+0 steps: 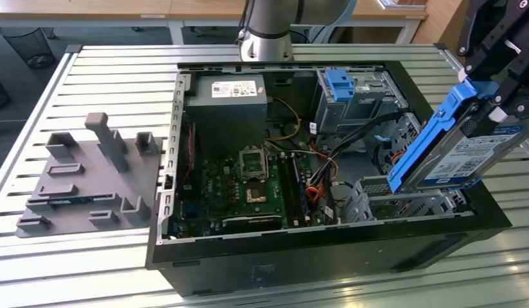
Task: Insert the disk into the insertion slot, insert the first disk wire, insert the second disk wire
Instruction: 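Insert the disk into the insertion slot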
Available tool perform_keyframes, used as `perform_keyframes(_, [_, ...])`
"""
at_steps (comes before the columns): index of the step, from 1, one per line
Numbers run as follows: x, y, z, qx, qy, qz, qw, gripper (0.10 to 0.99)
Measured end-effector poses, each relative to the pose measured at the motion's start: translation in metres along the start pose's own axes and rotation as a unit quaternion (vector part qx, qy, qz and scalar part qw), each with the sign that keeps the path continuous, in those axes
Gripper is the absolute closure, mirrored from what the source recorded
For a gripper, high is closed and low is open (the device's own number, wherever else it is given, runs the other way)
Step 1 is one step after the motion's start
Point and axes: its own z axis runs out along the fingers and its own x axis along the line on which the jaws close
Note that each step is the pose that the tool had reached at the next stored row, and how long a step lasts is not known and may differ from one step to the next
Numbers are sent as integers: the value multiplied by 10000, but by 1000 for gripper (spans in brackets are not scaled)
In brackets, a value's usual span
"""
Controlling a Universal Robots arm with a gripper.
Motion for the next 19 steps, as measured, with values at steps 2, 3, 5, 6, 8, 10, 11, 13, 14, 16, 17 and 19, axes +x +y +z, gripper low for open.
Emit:
perform_keyframes(2, [-1,10,3,9,0,1,10000,718])
perform_keyframes(3, [-3,13,6,11,1,3,10000,718])
perform_keyframes(5, [-12,27,18,15,0,32,10000,718])
perform_keyframes(6, [-17,36,25,17,-1,59,10000,718])
perform_keyframes(8, [-29,61,39,24,-3,102,9999,718])
perform_keyframes(10, [-43,80,57,33,-3,109,9999,718])
perform_keyframes(11, [-51,85,67,39,-3,108,9999,718])
perform_keyframes(13, [-69,91,92,51,-4,108,9999,718])
perform_keyframes(14, [-78,92,104,56,-4,108,9999,718])
perform_keyframes(16, [-98,96,124,61,-4,108,9999,718])
perform_keyframes(17, [-106,98,132,64,-4,108,9999,718])
perform_keyframes(19, [-122,106,148,71,-4,108,9999,718])
